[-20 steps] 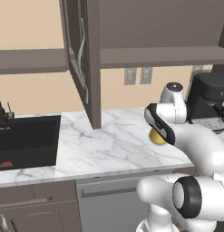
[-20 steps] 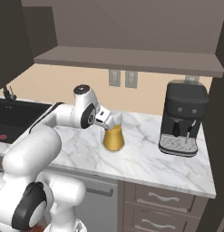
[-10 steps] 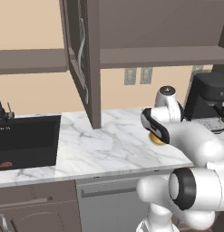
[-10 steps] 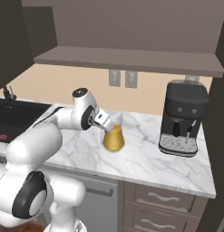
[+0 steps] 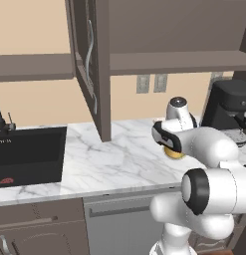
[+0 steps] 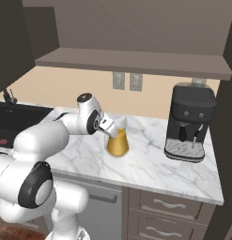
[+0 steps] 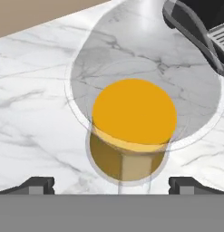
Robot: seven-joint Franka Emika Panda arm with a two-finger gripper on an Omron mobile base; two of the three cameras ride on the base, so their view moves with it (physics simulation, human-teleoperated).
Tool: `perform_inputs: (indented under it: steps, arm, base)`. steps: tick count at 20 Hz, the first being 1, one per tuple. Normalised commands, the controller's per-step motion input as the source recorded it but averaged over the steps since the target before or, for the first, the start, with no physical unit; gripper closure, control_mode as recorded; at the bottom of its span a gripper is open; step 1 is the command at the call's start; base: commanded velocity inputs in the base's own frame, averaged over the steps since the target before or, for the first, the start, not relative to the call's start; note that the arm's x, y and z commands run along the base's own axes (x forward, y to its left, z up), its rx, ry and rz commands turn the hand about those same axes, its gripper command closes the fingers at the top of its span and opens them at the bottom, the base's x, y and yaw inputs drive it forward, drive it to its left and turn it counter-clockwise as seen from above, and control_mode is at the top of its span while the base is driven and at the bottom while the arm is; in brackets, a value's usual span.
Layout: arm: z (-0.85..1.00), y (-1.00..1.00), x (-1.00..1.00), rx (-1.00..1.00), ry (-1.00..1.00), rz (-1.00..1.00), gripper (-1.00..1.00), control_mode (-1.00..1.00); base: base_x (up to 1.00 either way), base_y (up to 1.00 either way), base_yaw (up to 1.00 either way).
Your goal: There is a tray on the dining counter. Grab the cup, mug, and pitcher and place them on the tray. The pitcher may be placed next to the tray if it cannot fit the tray.
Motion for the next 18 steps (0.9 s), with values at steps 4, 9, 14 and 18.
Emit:
perform_inputs:
  steps: [4, 9, 14, 18]
  arm:
    - [-0.2, -0.11, 0.15, 0.02, 0.0, 0.0, -1.0, -1.0]
    - [-0.14, -0.13, 0.12, 0.03, 0.0, 0.0, -1.0, -1.0]
    - [-0.13, -0.08, 0.14, 0.02, 0.0, 0.0, -1.0, -1.0]
    - [-0.09, -0.03, 0.03, 0.01, 0.01, 0.0, -1.0, -1.0]
  base:
    - [0.0, 0.0, 0.0]
    - [0.0, 0.0, 0.0]
    - [0.0, 0.0, 0.0]
    - [0.0, 0.0, 0.0]
